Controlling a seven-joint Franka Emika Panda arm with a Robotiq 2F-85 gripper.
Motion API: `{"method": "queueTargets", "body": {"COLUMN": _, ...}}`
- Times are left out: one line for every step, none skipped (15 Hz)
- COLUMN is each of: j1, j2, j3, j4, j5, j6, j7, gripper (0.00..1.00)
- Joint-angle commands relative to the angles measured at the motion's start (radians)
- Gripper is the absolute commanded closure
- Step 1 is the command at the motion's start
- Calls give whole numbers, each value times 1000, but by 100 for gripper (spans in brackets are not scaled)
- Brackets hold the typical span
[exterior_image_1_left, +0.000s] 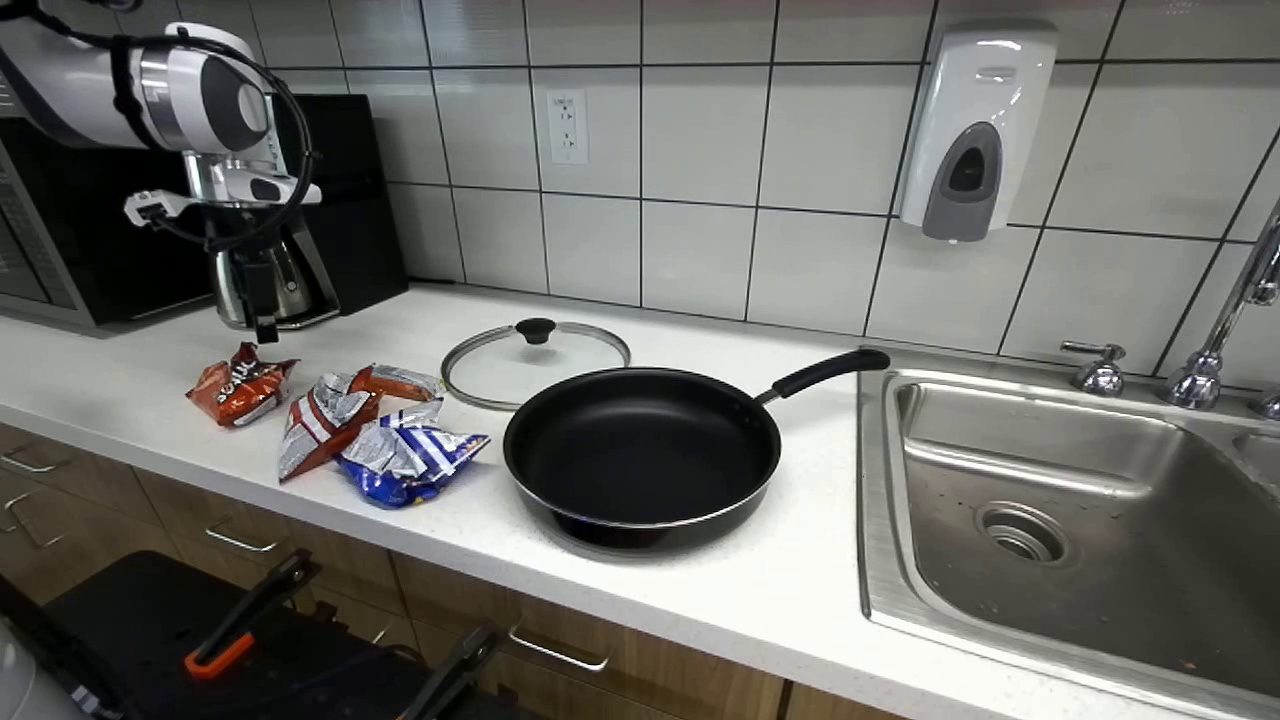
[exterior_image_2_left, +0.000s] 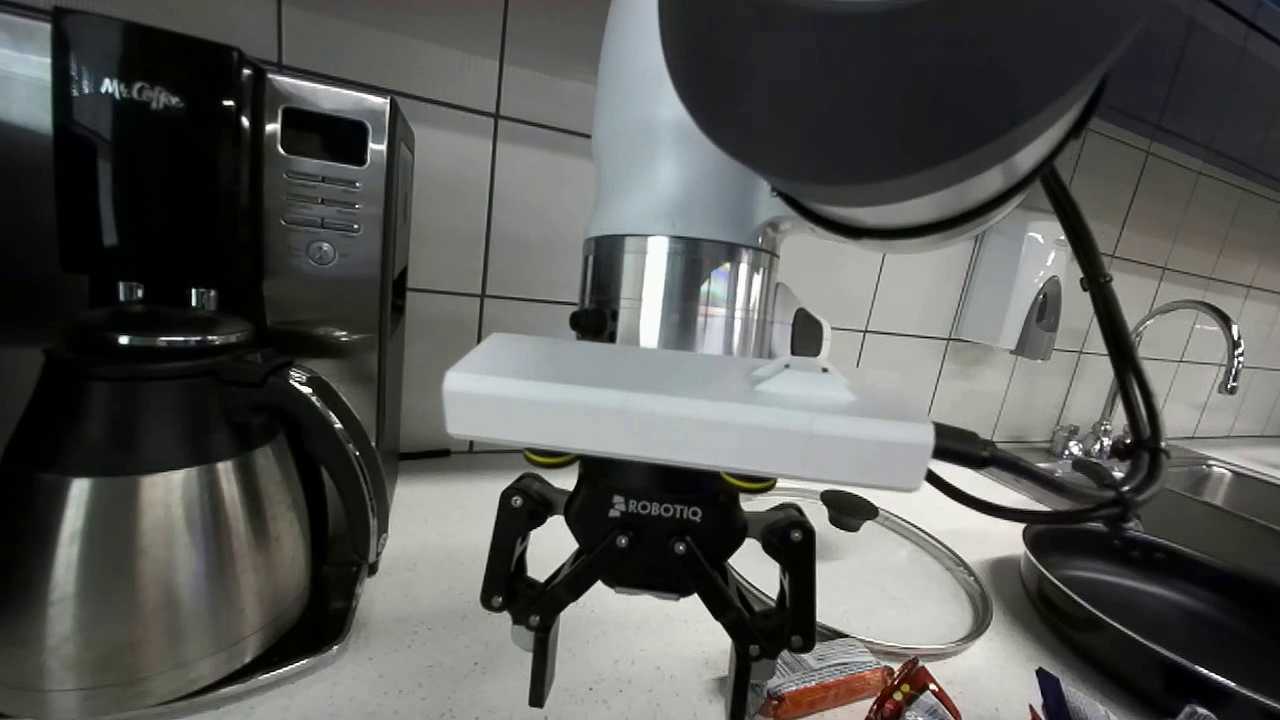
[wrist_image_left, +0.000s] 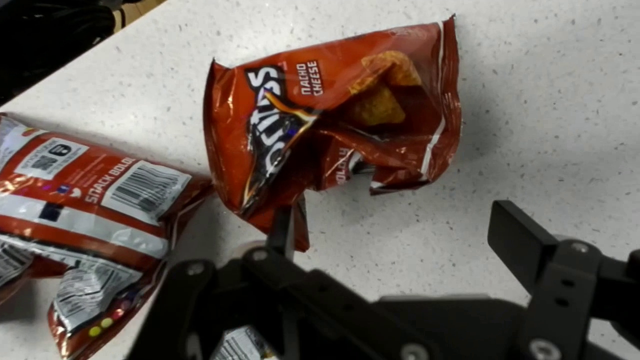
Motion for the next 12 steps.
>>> {"method": "queueTargets", "body": {"j1": 19, "j2": 34, "j3": -9, "j4": 42, "j5": -7, "j6": 32, "j7": -27, "gripper": 0}}
{"method": "queueTargets", "body": {"j1": 21, "j2": 35, "j3": -7, "j4": 44, "j5": -4, "j6": 41, "j7": -34, "gripper": 0}}
{"method": "queueTargets", "body": {"j1": 26, "j2": 37, "j3": -7, "j4": 46, "j5": -7, "j6": 44, "j7": -38, "gripper": 0}}
{"method": "queueTargets", "body": {"j1": 27, "j2": 38, "j3": -6, "j4": 45, "j5": -2, "j6": 50, "j7": -43, "gripper": 0}}
{"method": "queueTargets", "body": {"j1": 28, "j2": 38, "j3": -4, "j4": 44, "j5": 4, "j6": 56, "j7": -49, "gripper": 0}}
{"method": "queueTargets", "body": {"j1": 30, "j2": 39, "j3": -3, "j4": 43, "j5": 5, "j6": 57, "j7": -54, "gripper": 0}}
{"method": "queueTargets", "body": {"j1": 30, "j2": 41, "j3": 0, "j4": 42, "j5": 8, "j6": 59, "j7": -65, "gripper": 0}}
{"method": "queueTargets", "body": {"j1": 27, "j2": 44, "j3": 5, "j4": 40, "j5": 17, "j6": 67, "j7": -83, "gripper": 0}}
{"method": "queueTargets", "body": {"j1": 29, "j2": 47, "j3": 7, "j4": 40, "j5": 17, "j6": 67, "j7": -95, "gripper": 0}}
{"method": "queueTargets", "body": {"j1": 28, "j2": 49, "j3": 10, "j4": 37, "j5": 22, "j6": 73, "j7": -111, "gripper": 0}}
{"method": "queueTargets", "body": {"j1": 29, "j2": 51, "j3": 10, "j4": 35, "j5": 25, "j6": 79, "j7": -121, "gripper": 0}}
{"method": "queueTargets", "body": {"j1": 27, "j2": 54, "j3": 12, "j4": 34, "j5": 32, "j6": 89, "j7": -136, "gripper": 0}}
